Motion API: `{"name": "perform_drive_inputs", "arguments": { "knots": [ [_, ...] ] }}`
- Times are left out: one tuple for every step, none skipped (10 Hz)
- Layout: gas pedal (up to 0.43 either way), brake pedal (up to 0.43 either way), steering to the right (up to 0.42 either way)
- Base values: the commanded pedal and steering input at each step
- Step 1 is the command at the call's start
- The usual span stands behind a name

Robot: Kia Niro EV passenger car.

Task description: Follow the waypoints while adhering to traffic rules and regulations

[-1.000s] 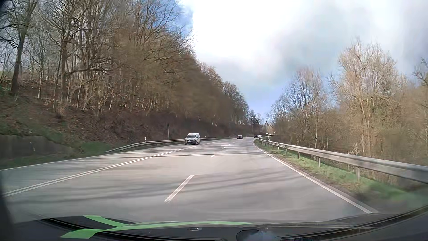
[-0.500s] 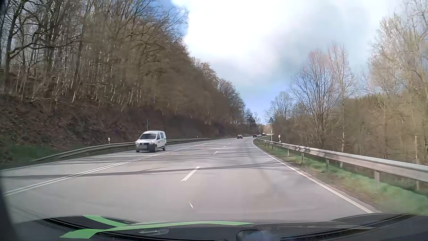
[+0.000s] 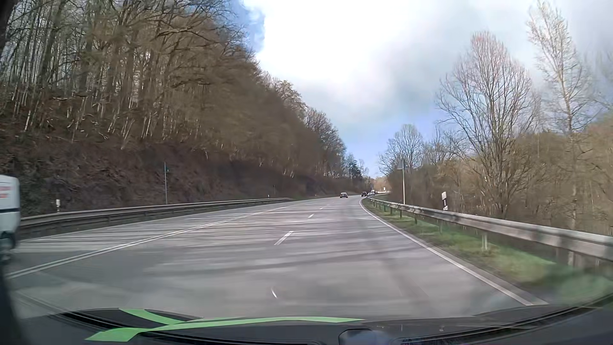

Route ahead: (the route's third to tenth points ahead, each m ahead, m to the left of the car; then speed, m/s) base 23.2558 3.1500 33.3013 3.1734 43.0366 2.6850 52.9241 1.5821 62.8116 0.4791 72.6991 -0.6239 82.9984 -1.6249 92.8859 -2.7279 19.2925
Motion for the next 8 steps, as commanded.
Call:
{"name": "perform_drive_inputs", "arguments": {
  "knots": [
    [0.287,0.000,0.007],
    [0.287,0.000,0.008],
    [0.287,0.000,0.008],
    [0.287,0.000,0.007],
    [0.287,0.000,0.008],
    [0.287,0.000,0.008],
    [0.287,0.000,0.008],
    [0.287,0.000,0.008]
  ]
}}
